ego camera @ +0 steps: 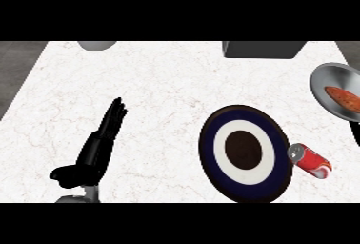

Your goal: Pick the sweet potato from the plate and place it in the pan

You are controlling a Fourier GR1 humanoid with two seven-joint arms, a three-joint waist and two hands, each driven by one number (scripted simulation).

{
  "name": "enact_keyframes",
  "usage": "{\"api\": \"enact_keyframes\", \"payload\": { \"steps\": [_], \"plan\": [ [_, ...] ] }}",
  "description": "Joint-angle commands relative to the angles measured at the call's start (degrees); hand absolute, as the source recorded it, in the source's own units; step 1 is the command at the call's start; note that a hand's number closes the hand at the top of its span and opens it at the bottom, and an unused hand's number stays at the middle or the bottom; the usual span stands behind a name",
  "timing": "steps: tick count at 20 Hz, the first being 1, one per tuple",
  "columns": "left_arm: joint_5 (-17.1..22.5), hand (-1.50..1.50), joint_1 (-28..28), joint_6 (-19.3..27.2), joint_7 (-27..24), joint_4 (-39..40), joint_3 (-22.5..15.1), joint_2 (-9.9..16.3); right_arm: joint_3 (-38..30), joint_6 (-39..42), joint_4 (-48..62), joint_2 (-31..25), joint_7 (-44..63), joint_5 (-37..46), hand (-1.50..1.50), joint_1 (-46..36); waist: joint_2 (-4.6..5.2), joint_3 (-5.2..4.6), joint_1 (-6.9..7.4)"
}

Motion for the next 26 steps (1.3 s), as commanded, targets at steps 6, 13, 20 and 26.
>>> {"api": "enact_keyframes", "payload": {
  "steps": [6,13,20,26],
  "plan": [
    [-1.1,0.00,1.5,1.1,4.8,-4.8,-1.1,-0.7,3.0,1.6,-1.0,2.1,-6.6,-2.6,-1.50,5.6,-0.33,-0.10,-0.33],
    [-2.3,0.00,0.7,1.0,-0.5,0.3,-0.7,-2.1,7.4,1.1,-2.2,2.2,-6.2,-3.4,-1.50,7.6,-0.41,-0.16,-0.73],
    [0.2,0.00,4.4,-2.3,-2.1,-2.2,1.6,0.3,11.3,-2.3,-4.6,2.3,-1.1,-5.0,-1.50,6.1,-0.53,-0.22,-0.76],
    [-1.9,0.00,4.0,-0.9,-1.5,-1.0,-0.1,-1.8,14.2,-6.2,-5.6,2.9,-1.8,-5.8,-1.50,6.6,-0.46,-0.20,-0.69]
  ]
}}
